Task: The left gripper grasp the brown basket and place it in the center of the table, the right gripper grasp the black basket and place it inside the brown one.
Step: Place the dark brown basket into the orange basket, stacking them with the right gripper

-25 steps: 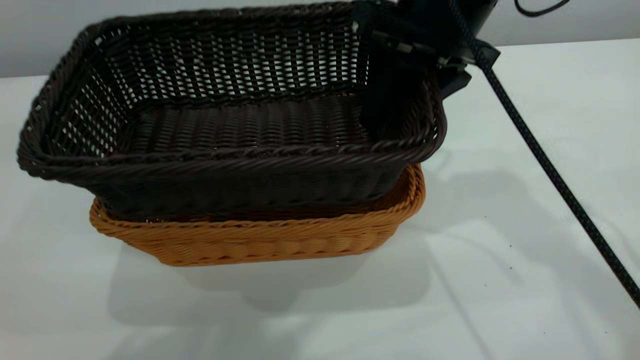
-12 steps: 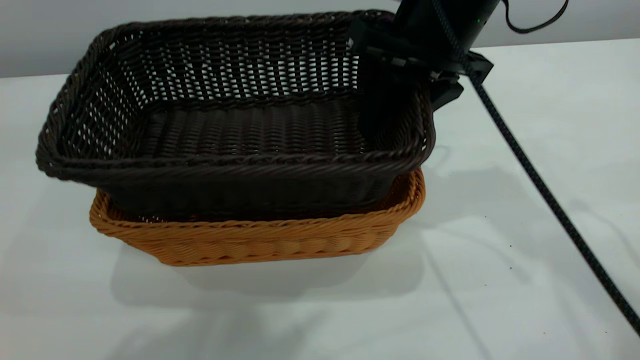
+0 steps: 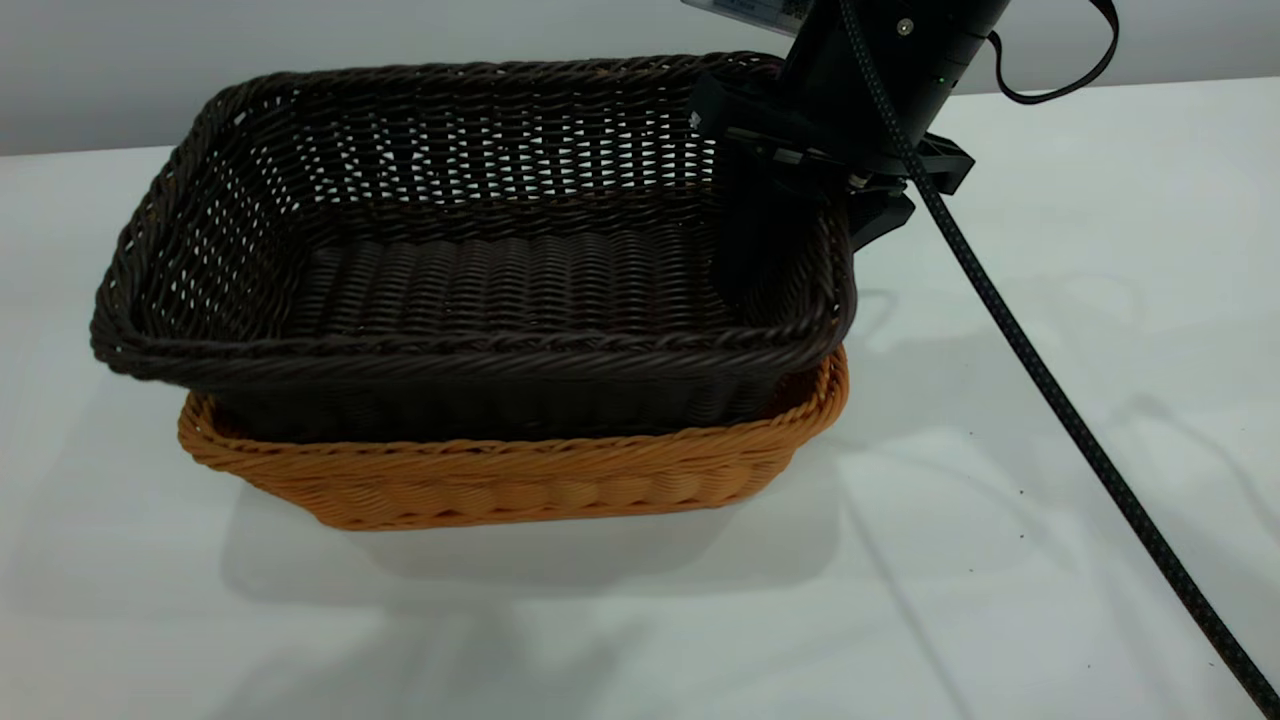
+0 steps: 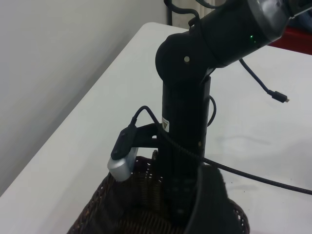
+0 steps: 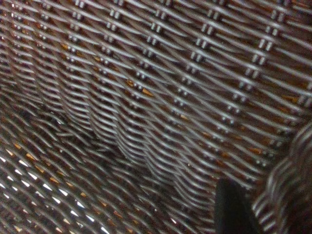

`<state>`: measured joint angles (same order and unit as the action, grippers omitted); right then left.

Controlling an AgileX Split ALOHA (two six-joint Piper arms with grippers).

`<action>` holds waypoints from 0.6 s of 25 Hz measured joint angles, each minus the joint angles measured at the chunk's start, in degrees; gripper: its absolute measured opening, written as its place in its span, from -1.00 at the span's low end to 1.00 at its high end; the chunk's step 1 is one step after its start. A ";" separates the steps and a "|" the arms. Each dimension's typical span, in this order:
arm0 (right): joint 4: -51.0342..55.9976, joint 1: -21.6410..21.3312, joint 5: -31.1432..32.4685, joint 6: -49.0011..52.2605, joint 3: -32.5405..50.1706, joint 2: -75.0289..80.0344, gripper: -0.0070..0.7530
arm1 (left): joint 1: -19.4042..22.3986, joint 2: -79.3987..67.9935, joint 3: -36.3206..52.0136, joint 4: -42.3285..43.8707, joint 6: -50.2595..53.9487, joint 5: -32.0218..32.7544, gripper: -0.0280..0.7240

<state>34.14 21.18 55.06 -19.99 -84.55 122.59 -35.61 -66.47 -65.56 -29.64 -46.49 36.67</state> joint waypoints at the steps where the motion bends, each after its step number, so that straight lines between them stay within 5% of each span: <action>1: -0.08 0.00 0.07 -0.47 0.00 0.00 -0.23 | 0.00 0.00 0.00 0.07 0.00 0.00 0.21; 10: -0.08 0.00 0.37 -0.72 0.00 0.00 -0.22 | 0.00 0.00 0.00 0.07 0.00 0.04 0.21; 15: 0.57 0.00 0.97 -1.36 0.00 -0.06 0.15 | 0.00 0.00 0.00 0.07 0.00 0.04 0.21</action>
<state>34.71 21.18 56.03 -21.35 -84.55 122.53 -35.61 -66.47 -65.56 -29.57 -46.49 36.71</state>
